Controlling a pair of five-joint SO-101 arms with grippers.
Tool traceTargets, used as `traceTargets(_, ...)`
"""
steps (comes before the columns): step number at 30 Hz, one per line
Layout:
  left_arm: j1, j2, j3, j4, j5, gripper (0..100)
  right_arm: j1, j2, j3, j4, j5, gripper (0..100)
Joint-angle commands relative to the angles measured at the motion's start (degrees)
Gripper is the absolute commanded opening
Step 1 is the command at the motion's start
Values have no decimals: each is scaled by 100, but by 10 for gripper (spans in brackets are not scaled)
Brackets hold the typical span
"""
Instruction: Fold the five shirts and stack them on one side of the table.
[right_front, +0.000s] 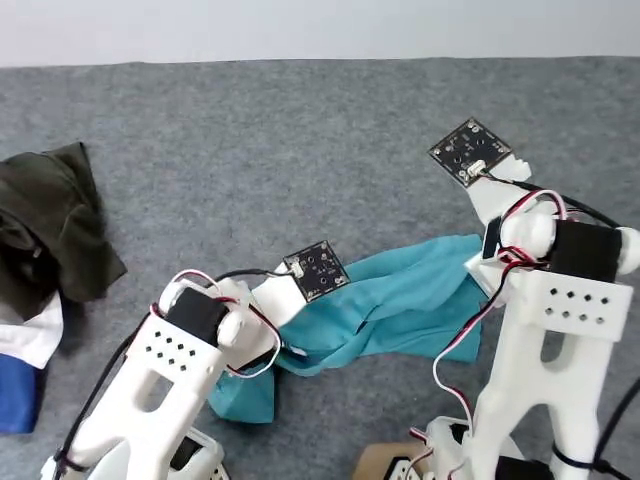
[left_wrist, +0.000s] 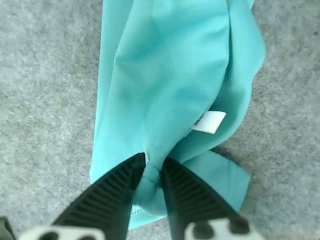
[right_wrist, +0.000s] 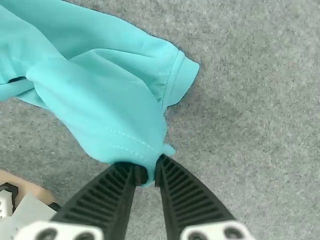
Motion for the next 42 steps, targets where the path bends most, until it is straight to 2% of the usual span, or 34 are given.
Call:
traceTargets(1, -26, -105, -215, 79, -53, 51, -31, -189, -44, 215, 62, 13)
traceTargets(9, -26, -105, 233, 44, -387, 5, -31, -180, -44, 215, 62, 13)
traceTargets(14, -273, -141, -92, 97, -352, 4, -40, -242, -132, 215, 62, 13)
traceTargets(23, -2558, -141, -2695, 158, -352, 5, -40, -242, -1530, 224, 62, 13)
traceTargets(26, -3015, -141, -3758, 132, -352, 5, -40, -242, -2259, 215, 62, 13)
traceTargets(34, -3121, -105, -6097, 123, -352, 5, -4, -198, -4114, -180, 70, 11)
traceTargets(42, -3138, -141, -7116, -290, -378, 5, 40, -242, -5073, -866, 290, 11)
